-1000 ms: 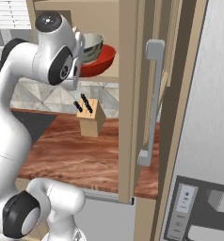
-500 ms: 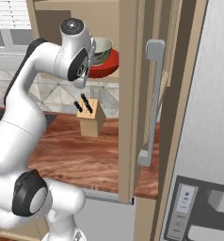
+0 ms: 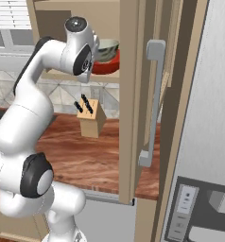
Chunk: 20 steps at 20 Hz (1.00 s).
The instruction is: Pick up the bowls on the counter and stack them on top of one another in the open cabinet. Place the smaller bowl on top of the larger bowl.
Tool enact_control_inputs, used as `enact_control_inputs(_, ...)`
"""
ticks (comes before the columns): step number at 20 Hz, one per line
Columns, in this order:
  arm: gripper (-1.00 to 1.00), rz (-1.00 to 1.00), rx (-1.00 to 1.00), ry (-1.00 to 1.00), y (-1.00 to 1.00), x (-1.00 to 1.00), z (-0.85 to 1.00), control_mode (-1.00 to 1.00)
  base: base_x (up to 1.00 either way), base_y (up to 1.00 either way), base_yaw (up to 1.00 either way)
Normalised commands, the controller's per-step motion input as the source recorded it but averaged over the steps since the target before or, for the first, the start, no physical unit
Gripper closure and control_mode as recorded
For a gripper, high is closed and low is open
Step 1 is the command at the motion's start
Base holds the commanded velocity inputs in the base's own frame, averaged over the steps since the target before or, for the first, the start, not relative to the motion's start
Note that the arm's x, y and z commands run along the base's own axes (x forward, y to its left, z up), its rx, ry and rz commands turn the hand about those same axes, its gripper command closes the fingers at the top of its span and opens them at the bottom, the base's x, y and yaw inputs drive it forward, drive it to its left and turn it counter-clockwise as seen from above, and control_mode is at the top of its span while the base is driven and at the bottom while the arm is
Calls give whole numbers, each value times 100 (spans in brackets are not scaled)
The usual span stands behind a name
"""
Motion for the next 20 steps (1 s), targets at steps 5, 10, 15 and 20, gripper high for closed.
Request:
enact_control_inputs(5, 100, 0, 0, 0, 0, 40, -18, -100, 0, 0, 0)
enact_control_inputs(10, -100, 0, 0, 0, 0, 47, -23, -100, 0, 0, 0)
enact_control_inputs(15, -100, 0, 0, 0, 0, 35, -11, -100, 0, 0, 0)
enact_control_inputs(20, -100, 0, 0, -8, 0, -3, 0, -100, 0, 0, 0)
